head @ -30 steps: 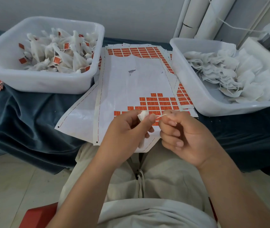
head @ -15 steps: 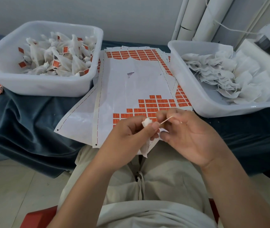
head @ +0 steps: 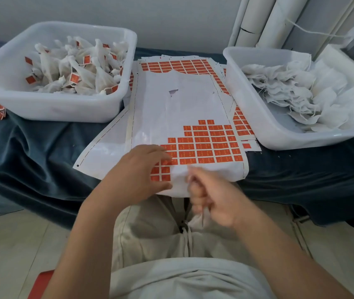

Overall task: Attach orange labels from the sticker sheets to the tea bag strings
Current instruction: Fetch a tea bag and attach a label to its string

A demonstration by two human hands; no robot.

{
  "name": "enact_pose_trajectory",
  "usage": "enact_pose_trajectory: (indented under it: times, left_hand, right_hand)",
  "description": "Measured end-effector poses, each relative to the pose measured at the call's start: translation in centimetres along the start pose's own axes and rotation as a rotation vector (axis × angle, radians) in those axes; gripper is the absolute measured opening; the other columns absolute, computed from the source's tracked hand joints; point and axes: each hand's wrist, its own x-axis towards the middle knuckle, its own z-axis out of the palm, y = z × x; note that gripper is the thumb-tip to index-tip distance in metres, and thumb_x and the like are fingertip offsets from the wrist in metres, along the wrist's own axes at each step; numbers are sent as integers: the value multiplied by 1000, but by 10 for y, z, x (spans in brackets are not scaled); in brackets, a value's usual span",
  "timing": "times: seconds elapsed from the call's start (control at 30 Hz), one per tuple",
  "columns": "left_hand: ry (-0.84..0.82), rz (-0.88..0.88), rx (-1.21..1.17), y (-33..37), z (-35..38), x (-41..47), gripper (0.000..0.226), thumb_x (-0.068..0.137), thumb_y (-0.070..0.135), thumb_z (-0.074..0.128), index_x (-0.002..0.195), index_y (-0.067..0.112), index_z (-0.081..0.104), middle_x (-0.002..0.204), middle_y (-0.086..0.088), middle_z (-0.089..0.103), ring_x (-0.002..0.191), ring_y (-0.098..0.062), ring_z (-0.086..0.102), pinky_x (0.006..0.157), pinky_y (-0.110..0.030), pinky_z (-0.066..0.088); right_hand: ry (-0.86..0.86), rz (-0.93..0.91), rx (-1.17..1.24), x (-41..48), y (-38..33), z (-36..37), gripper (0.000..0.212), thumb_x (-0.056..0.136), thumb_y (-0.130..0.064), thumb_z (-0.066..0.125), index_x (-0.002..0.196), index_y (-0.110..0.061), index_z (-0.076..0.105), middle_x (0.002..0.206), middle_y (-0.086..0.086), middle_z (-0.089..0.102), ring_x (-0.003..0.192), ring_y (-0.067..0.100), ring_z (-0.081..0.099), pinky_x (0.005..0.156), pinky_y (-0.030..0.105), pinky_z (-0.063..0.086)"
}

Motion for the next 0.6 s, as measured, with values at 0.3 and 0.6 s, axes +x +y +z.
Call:
enact_pose_trajectory:
  times: [0.3, 0.6]
  left_hand:
    - [62, 113, 29, -8, 2, 3, 57, 81, 54, 82, 132, 35, 67, 145, 15, 60, 138, -8, 50, 116, -35, 41]
    - [221, 254, -5, 10, -4, 1, 33, 89, 35, 81, 120, 23, 79, 116, 6, 76, 100, -16, 68, 84, -35, 58]
  right_hand:
    - [26, -81, 442, 25, 39, 16, 27, 85, -32, 84, 110, -21, 81, 58, -5, 42, 48, 7, 33, 51, 22, 45]
    - [24, -269, 482, 17, 30, 16, 55, 84, -30, 87, 135, -18, 69, 60, -4, 48, 48, 8, 41, 55, 23, 49]
